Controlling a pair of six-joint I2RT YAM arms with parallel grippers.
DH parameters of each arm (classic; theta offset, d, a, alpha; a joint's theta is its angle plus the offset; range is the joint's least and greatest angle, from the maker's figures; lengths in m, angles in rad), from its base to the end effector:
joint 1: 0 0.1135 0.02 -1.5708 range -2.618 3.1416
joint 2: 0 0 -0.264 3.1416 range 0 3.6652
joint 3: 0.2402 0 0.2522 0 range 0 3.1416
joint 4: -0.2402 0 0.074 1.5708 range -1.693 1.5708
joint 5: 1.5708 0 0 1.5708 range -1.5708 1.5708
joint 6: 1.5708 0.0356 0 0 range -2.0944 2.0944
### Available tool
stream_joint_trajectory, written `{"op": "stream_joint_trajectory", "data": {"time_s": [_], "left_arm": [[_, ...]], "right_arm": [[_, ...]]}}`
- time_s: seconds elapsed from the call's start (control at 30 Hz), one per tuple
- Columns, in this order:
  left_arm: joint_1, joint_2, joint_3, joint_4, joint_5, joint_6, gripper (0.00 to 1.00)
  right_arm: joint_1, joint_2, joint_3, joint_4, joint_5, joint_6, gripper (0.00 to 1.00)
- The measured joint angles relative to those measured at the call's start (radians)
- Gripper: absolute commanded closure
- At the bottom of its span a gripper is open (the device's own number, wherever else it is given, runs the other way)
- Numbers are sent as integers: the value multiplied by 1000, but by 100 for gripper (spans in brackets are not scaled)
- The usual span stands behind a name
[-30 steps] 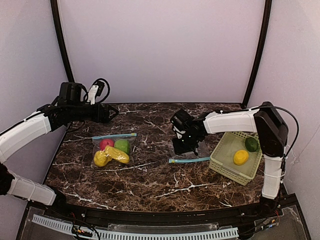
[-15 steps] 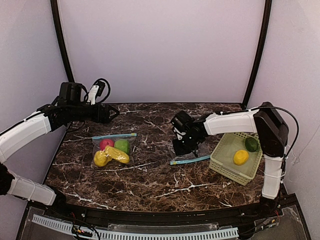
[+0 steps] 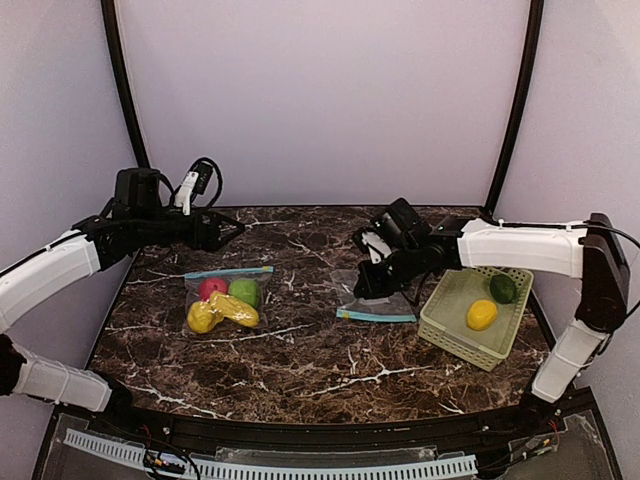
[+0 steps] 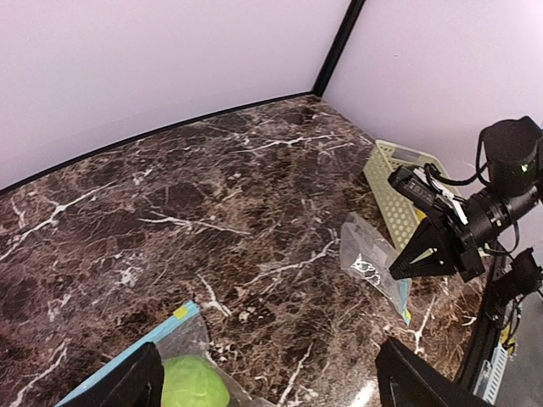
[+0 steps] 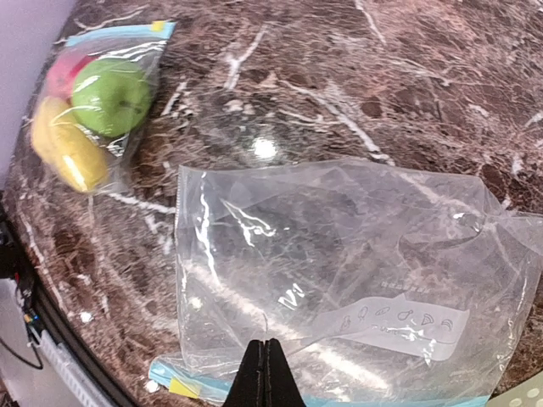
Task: Place the food in the zip-top bag and seal the zipper
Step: Pick up the zipper food storage bag from the center of the board, then pass from the right arm to the left
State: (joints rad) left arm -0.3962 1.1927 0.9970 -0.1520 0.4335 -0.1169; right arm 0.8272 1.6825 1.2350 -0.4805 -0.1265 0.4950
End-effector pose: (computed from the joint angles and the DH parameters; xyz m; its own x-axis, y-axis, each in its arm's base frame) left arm 0.2474 -0.1197 0.3339 -0.3955 0.0507 -0.9171 0.6730 0.6955 -0.2518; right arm 0.2416 0.2693 0.2364 -0.8480 -0.2259 -0.4795 -0.4302 0.8218 0.3736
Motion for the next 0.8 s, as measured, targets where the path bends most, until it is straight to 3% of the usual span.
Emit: {"op": "stream_joint_trajectory", "data": {"time_s": [0.2,0.4,0.63,0.8], "left_arm": [[-62,-104,-89,134,139,19,19],[-233,-246,-151,204,182,128,19],[-526,-289,-154,140,29,362,20],[-648,-261,-155,69,-114,486,24]], "right_arm": [[1,-124,-38,32,-199,4,100],[4,-212,-36,26,-384,8,100],[5,-242,-35,8,-539,43,100],[5,-242,-35,13,-621,80,100]]}}
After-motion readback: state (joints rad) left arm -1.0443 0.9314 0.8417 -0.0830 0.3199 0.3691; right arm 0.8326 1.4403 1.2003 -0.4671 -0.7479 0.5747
